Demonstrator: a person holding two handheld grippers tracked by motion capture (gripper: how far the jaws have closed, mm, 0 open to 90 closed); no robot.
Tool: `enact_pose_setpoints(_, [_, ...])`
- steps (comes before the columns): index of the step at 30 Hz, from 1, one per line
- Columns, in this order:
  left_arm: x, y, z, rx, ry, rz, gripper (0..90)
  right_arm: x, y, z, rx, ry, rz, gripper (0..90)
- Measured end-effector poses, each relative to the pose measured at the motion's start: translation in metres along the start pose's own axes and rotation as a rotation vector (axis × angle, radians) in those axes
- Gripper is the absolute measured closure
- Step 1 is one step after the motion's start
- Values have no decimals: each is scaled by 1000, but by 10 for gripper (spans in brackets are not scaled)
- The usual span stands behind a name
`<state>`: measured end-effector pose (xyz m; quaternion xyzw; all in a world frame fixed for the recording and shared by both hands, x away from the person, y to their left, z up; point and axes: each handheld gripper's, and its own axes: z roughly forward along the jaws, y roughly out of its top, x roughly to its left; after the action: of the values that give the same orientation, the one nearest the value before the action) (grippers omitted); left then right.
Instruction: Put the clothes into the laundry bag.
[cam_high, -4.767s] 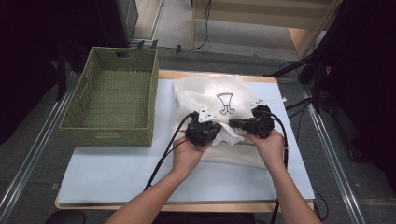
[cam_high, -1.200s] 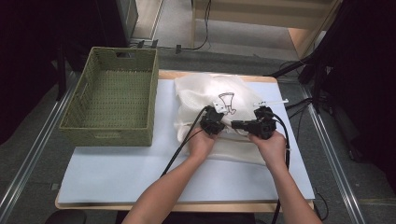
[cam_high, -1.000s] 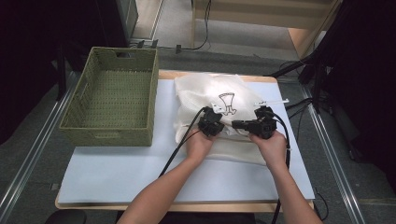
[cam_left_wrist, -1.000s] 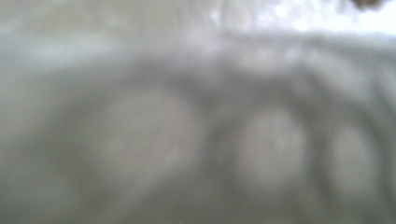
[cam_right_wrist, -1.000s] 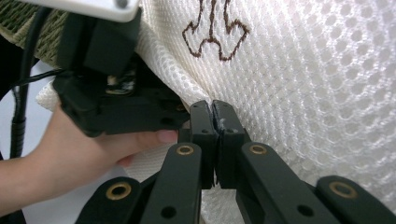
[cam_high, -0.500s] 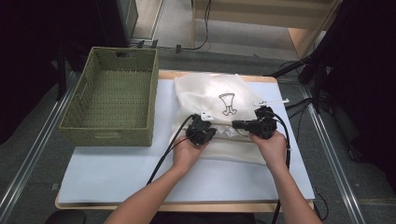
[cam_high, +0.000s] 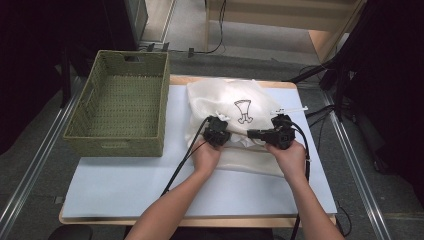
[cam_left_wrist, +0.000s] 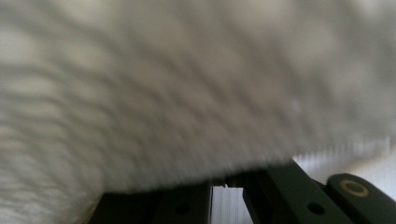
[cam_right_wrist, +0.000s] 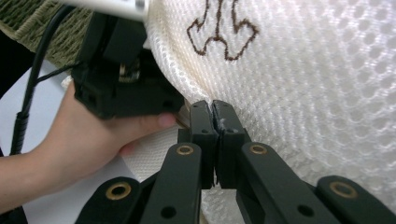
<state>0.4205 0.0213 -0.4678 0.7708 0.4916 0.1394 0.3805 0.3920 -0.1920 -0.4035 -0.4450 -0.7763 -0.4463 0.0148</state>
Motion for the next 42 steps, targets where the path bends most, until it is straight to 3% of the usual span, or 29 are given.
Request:
enact_pose_setpoints(4, [2,-1,3,33,-11,30,900,-1,0,1,12,-5,5,896])
enact_pose_setpoints(8, [-1,-4,-11,48,-63,48,898,-3,0,1,1,-4,6,896])
enact_pose_setpoints(10, [-6,-10,-23,9,-56,87,900,-3,0,-1,-2,-6,9,896])
enact_pose_setpoints(15, [-19,-15,-37,6,-109,137,900,-5,0,-1,-3,-6,17,893])
enact_pose_setpoints(18, [-32,-17,-38,7,-180,132,891,-4,0,-2,-3,-6,20,893])
enact_pose_setpoints(20, [-44,-19,-32,22,-195,163,894,-5,0,-3,-7,-5,23,893])
enact_pose_setpoints(22, [-51,-20,-26,31,-191,190,900,-5,0,-4,-8,-5,24,893])
enact_pose_setpoints(25, [-56,-18,-11,55,-194,172,900,-7,-1,-5,-10,-6,28,893])
enact_pose_setpoints(27, [-58,-16,-2,86,-193,183,899,-8,-1,-7,-16,-3,30,893])
enact_pose_setpoints(30, [-61,-8,8,102,-177,196,889,-9,-1,-8,-16,-7,35,893])
enact_pose_setpoints(33, [-62,0,14,94,-134,228,889,-10,-1,-8,-19,-5,41,893])
enact_pose_setpoints(36, [-58,6,18,70,-116,215,900,-10,-1,-8,-21,-4,44,893])
enact_pose_setpoints(40, [-54,12,19,21,-131,139,900,-10,-1,-7,-24,-5,41,894])
enact_pose_setpoints(42, [-53,12,20,25,-135,144,900,-10,-1,-6,-21,-7,38,894])
